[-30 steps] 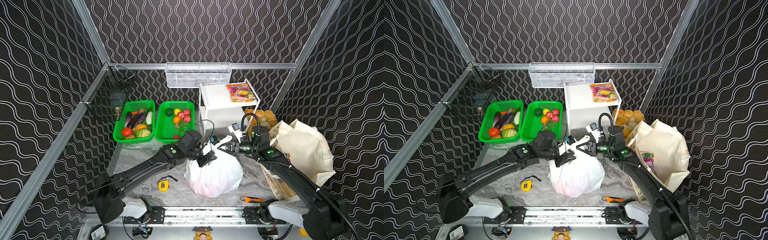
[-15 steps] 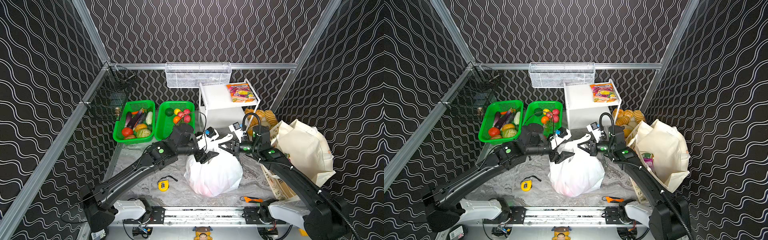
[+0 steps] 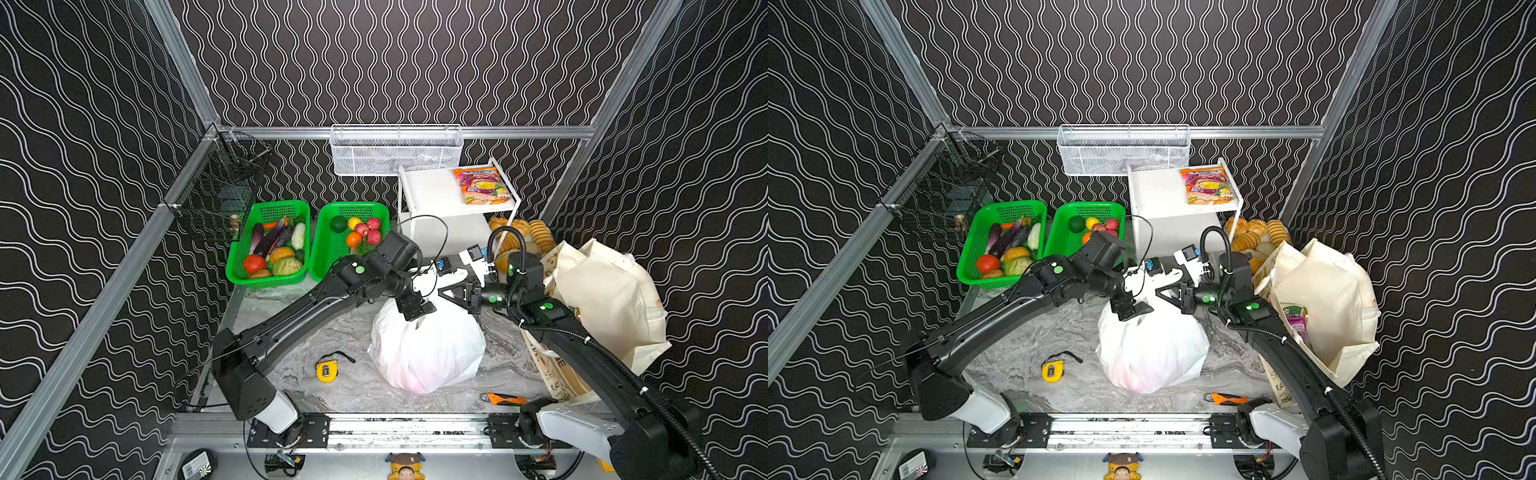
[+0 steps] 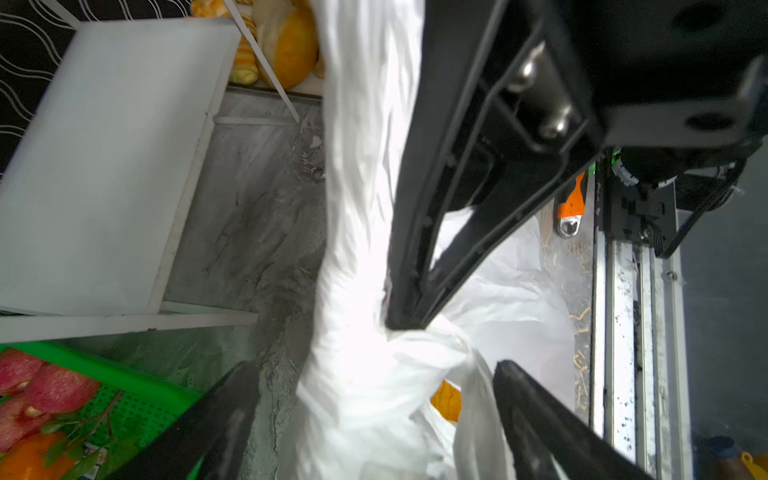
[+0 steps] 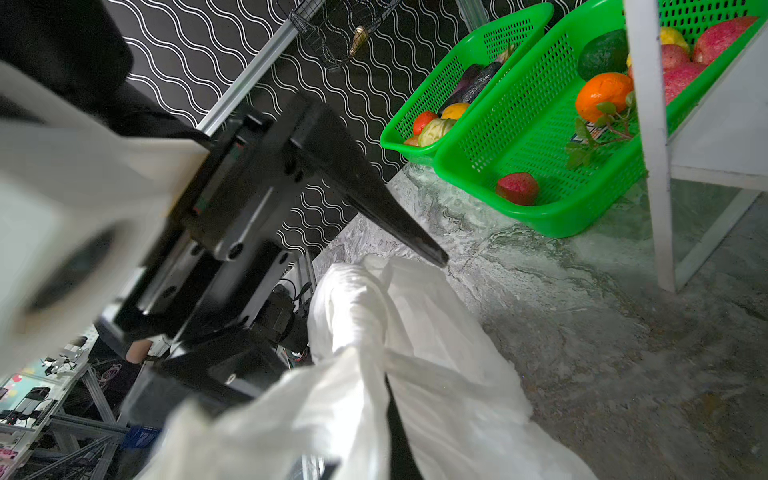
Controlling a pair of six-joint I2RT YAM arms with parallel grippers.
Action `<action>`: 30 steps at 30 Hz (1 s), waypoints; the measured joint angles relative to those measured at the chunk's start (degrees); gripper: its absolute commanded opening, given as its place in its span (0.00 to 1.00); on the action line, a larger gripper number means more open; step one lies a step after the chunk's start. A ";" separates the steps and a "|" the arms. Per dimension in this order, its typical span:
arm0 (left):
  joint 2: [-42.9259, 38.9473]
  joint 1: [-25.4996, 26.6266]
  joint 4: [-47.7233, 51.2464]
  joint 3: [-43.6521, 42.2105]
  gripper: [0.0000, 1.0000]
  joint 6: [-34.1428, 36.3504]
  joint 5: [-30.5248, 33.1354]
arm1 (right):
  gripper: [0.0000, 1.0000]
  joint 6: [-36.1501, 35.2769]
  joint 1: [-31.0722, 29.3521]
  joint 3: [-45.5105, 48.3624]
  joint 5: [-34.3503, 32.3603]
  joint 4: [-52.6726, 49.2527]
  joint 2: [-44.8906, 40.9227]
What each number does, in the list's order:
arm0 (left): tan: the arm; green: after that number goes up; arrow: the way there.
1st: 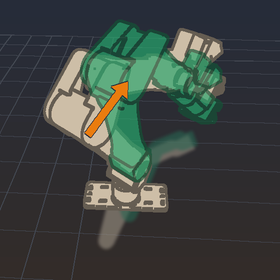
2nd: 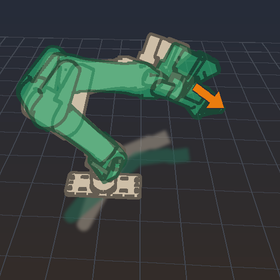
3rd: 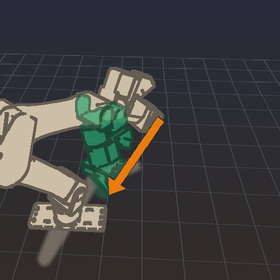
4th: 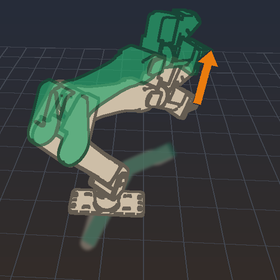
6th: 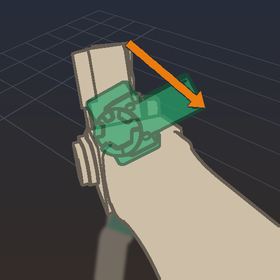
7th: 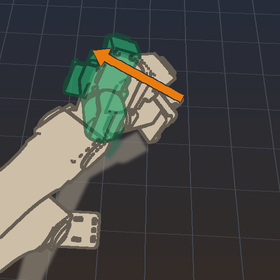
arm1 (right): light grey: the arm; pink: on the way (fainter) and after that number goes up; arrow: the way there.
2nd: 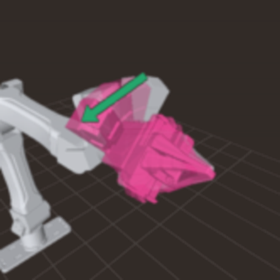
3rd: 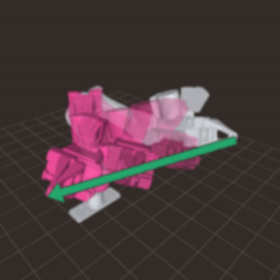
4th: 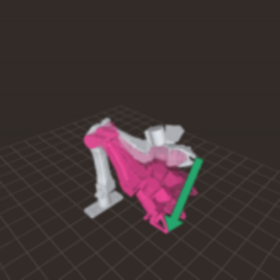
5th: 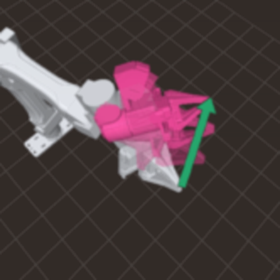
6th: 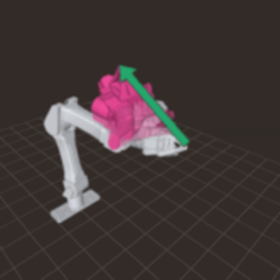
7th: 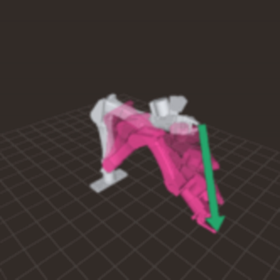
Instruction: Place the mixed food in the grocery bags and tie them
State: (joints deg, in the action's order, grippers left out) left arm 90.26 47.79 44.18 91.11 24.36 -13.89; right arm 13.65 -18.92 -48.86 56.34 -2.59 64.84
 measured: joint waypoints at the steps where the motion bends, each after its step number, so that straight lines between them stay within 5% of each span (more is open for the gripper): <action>1: 0.28 -0.20 0.83 0.07 0.88 0.22 -0.31 | 0.04 -0.02 0.00 0.00 0.13 0.00 -0.04; 14: 2.08 -0.63 3.96 0.59 0.58 3.02 -3.39 | 0.04 -0.20 0.02 0.00 1.01 0.09 -0.57; 23: -0.55 -0.98 3.23 -0.87 0.70 2.99 -7.26 | 0.04 -0.83 0.02 0.00 0.92 -0.09 -0.42; 30: -0.94 -2.21 2.78 -1.66 0.51 2.58 -8.52 | 0.04 -0.83 0.02 0.00 0.94 -0.07 -0.42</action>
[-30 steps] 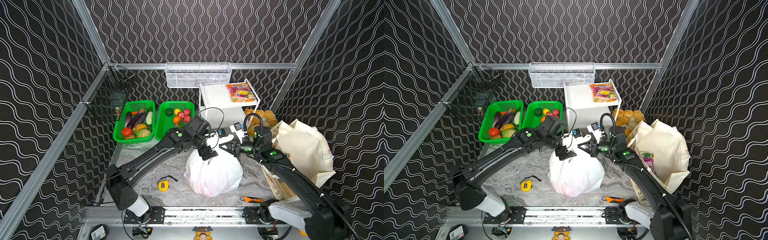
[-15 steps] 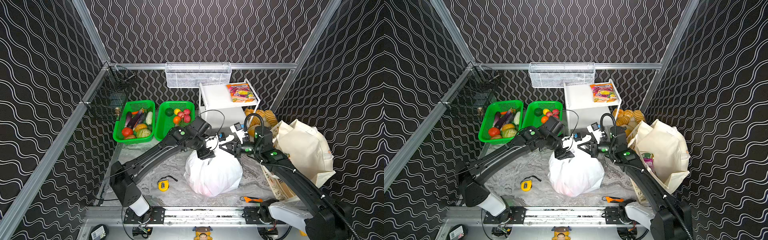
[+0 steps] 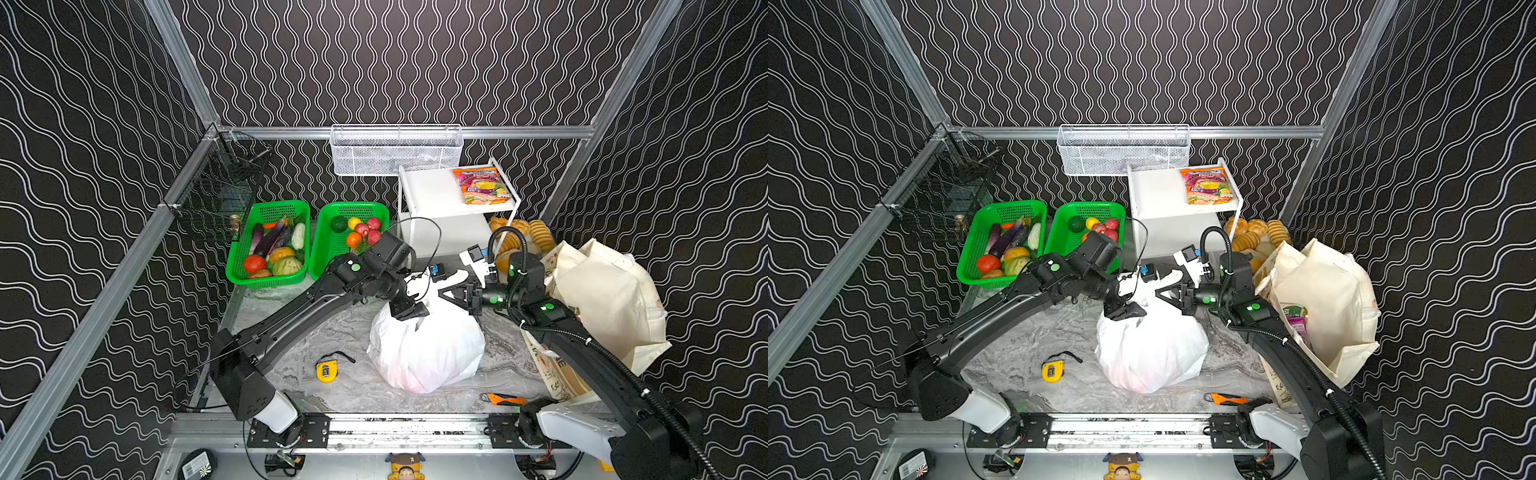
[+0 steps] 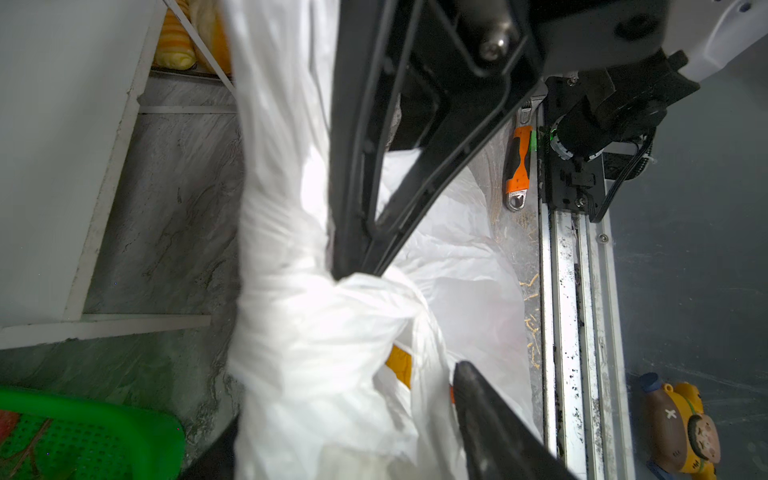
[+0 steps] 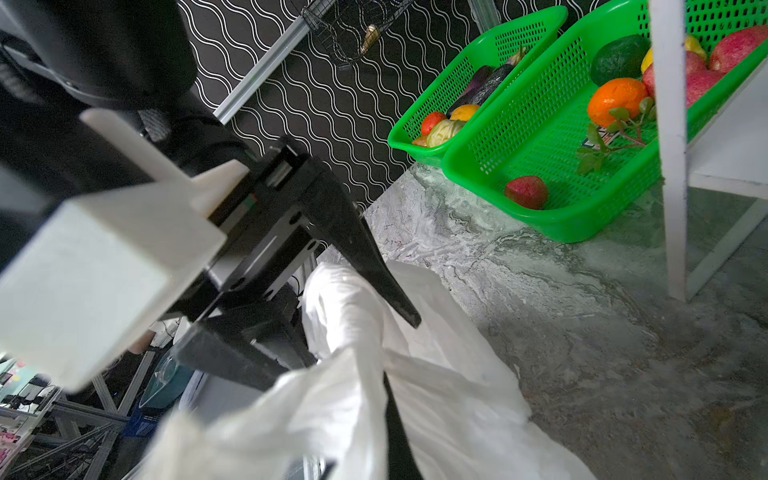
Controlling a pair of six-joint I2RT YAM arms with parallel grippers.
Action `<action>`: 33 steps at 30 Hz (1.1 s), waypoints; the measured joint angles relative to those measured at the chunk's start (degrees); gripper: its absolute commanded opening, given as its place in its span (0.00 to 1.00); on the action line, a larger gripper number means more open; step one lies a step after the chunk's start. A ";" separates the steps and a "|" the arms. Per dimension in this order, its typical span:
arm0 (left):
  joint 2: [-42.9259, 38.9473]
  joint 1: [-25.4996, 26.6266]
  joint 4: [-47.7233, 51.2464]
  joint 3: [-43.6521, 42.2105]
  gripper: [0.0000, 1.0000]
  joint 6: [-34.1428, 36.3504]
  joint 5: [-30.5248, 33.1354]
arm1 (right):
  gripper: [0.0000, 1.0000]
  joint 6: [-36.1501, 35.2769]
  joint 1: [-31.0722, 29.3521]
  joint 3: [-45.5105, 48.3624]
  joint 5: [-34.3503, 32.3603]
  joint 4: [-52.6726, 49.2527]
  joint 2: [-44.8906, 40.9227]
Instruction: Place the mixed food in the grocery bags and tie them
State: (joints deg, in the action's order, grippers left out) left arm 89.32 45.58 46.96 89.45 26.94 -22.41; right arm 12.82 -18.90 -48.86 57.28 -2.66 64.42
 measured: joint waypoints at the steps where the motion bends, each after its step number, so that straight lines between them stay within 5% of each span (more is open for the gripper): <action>1: 0.07 -0.02 -0.26 0.00 0.47 -0.09 -0.31 | 0.04 0.00 0.00 0.00 0.02 0.00 0.00; 10: 1.20 -0.15 -1.46 -0.33 0.31 -1.97 -0.70 | 0.04 0.02 0.00 0.11 0.11 0.02 -0.04; 16: 2.16 -0.15 -1.51 -0.20 0.12 -2.60 -0.44 | 0.08 0.02 0.00 0.11 0.31 0.02 -0.13; 23: 1.42 -0.15 -3.17 -1.03 0.00 -2.95 0.13 | 0.47 -1.55 0.00 1.09 0.20 -0.79 -0.63; 26: -0.37 -0.15 -5.27 -3.23 0.00 -3.54 0.66 | 0.54 -3.23 0.11 1.88 -0.22 -2.05 -1.09; 30: -2.89 -0.15 -8.55 -6.19 0.00 -5.31 1.84 | 0.47 -5.01 0.11 2.75 -1.03 -4.31 -1.11; 33: -4.35 -0.15 -11.76 -8.50 0.00 -7.21 3.37 | 0.26 -5.95 0.09 2.80 0.35 -5.33 -0.85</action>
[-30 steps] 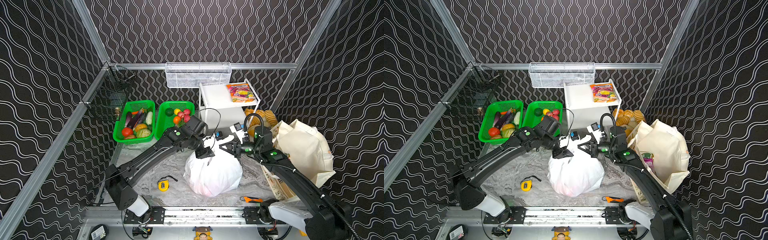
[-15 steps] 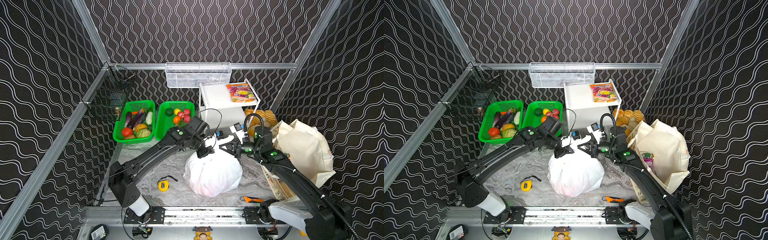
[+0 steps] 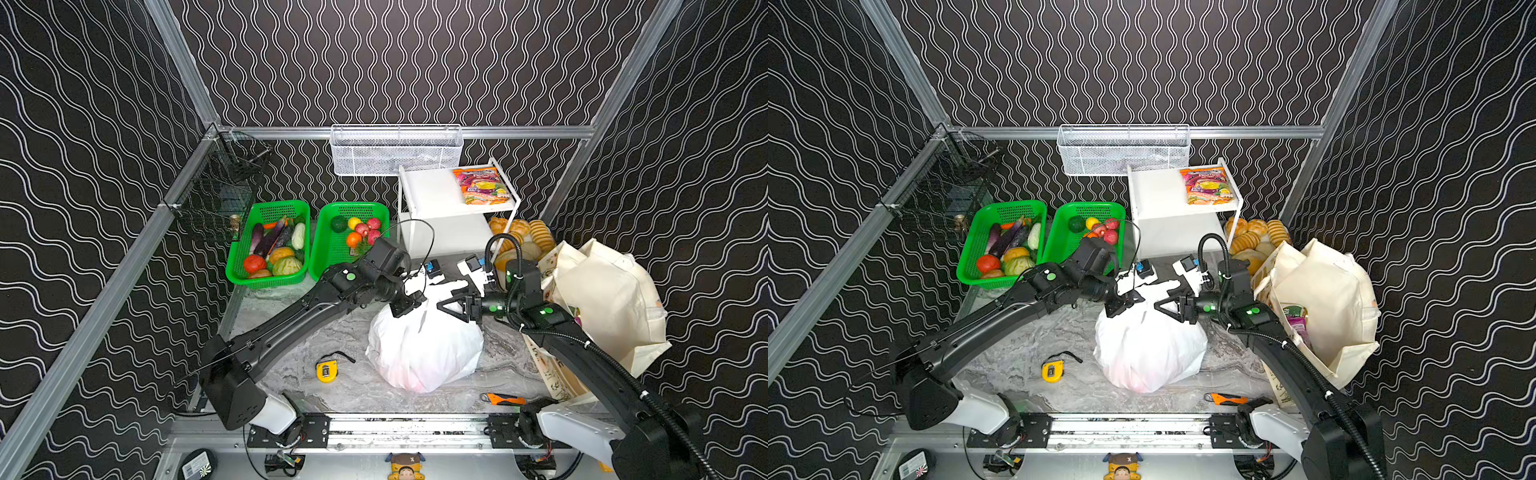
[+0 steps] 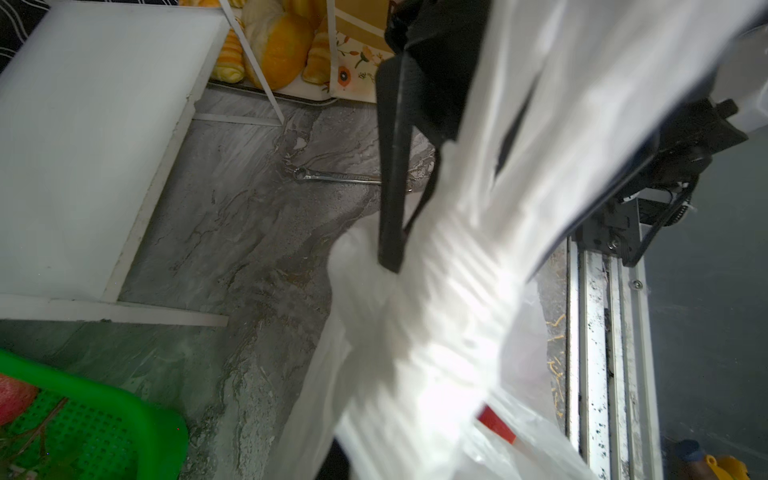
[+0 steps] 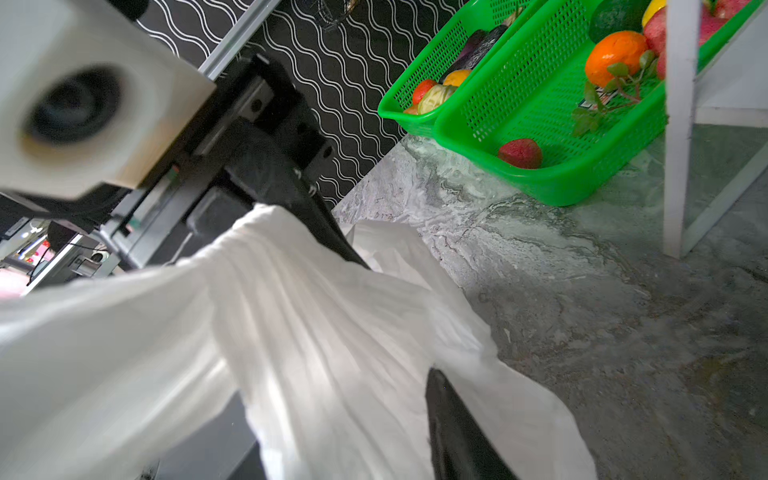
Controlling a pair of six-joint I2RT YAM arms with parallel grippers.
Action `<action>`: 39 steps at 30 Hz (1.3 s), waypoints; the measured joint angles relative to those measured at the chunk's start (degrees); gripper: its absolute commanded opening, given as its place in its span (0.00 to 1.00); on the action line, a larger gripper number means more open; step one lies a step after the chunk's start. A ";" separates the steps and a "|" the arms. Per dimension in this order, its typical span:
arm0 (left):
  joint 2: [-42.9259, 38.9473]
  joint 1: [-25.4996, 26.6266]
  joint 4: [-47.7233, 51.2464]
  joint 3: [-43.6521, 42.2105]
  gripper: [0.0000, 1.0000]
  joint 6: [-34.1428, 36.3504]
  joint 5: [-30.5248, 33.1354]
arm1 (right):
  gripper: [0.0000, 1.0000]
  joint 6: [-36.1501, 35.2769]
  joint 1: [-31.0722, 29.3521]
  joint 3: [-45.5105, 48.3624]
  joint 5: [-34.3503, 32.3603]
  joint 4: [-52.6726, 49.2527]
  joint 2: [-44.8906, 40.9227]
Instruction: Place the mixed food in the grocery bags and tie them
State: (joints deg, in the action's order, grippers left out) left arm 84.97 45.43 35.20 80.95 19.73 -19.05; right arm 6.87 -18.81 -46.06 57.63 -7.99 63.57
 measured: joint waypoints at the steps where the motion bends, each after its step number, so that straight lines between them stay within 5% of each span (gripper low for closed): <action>1: -0.52 0.00 -1.38 -0.87 0.00 -0.48 0.66 | 0.20 0.00 0.00 0.22 0.79 -0.07 0.00; 5: -2.21 0.00 -6.05 -3.98 0.00 -3.10 1.90 | 0.03 0.90 -0.20 1.86 4.09 0.35 -0.96; 11: -3.02 0.00 -12.04 -6.47 0.00 -4.72 1.25 | 0.02 6.25 -4.20 3.82 6.73 4.52 -3.52; 16: -3.19 0.00 -16.81 -8.76 0.00 -4.94 -3.63 | 0.13 8.04 -11.72 3.54 4.07 7.02 -3.76; 19: -4.48 -0.46 -20.90 -11.65 0.00 -4.92 -5.51 | 0.36 7.50 -13.40 3.28 1.57 6.08 -3.74; 22: -5.81 -2.16 -26.08 -15.54 0.00 -4.90 -10.38 | 0.52 4.57 -13.46 3.56 -2.89 3.39 -5.53; 27: -7.45 -4.68 -37.59 -24.81 0.00 -4.94 -18.12 | 0.59 -2.97 -13.53 6.36 -12.46 0.74 -14.40; 32: -7.48 -5.29 -44.78 -26.99 0.00 -4.92 -22.27 | 0.58 -12.20 -13.49 10.69 -21.22 0.68 -25.40; 39: -7.23 -5.35 -46.16 -26.95 0.00 -4.48 -24.92 | 0.38 -20.46 -13.46 15.52 -36.09 7.82 -32.39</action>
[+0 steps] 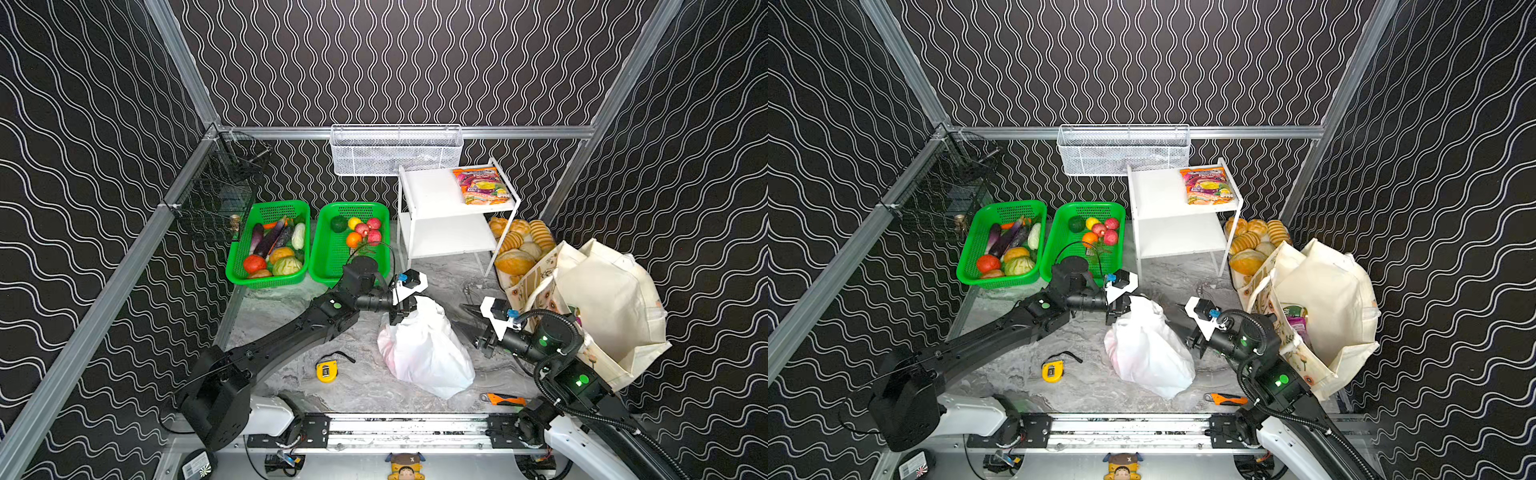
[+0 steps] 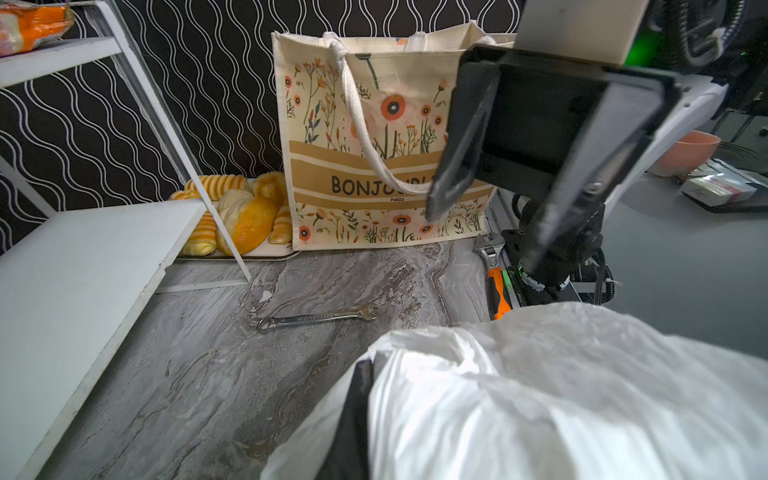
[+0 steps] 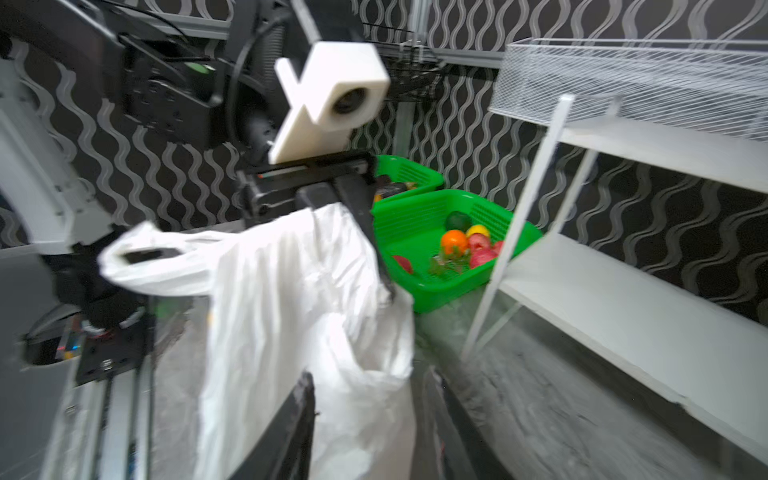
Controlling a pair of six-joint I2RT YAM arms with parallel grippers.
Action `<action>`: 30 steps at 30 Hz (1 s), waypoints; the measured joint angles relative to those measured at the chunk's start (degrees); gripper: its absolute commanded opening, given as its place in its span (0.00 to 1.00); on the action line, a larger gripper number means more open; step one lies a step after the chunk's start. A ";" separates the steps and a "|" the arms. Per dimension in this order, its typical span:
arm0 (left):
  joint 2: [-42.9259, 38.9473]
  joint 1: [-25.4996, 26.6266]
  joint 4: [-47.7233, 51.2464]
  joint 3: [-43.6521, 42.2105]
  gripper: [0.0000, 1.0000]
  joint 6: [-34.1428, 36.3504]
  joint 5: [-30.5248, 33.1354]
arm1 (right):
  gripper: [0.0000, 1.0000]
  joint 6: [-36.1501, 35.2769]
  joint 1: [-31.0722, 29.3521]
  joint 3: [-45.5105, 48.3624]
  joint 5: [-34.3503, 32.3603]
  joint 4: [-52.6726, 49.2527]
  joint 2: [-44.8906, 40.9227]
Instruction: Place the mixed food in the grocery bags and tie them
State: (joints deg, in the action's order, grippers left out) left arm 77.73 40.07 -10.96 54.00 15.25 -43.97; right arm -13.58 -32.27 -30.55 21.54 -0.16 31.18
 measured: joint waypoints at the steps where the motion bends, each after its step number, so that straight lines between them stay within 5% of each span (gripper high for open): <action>1: 0.09 -0.02 0.07 0.07 0.00 0.02 -0.33 | 0.37 -0.76 0.02 0.09 -1.46 1.01 0.87; 13: 3.45 -0.28 0.13 2.27 0.00 -2.10 -2.82 | 0.37 -4.33 -3.61 1.68 -3.78 11.02 12.59; 16: 3.93 -0.28 -0.11 2.36 0.00 -3.32 -2.95 | 0.45 -4.74 -5.97 1.68 -5.40 11.54 14.60; 30: 4.42 -0.44 -1.29 2.47 0.00 -4.55 -5.62 | 0.57 -9.97 -11.91 3.52 -21.31 15.06 14.38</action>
State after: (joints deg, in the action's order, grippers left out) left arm 82.15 39.64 -12.25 56.47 10.70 -49.58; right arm -23.55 -44.18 -27.03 0.23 14.90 45.56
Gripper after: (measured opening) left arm 0.054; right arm 0.576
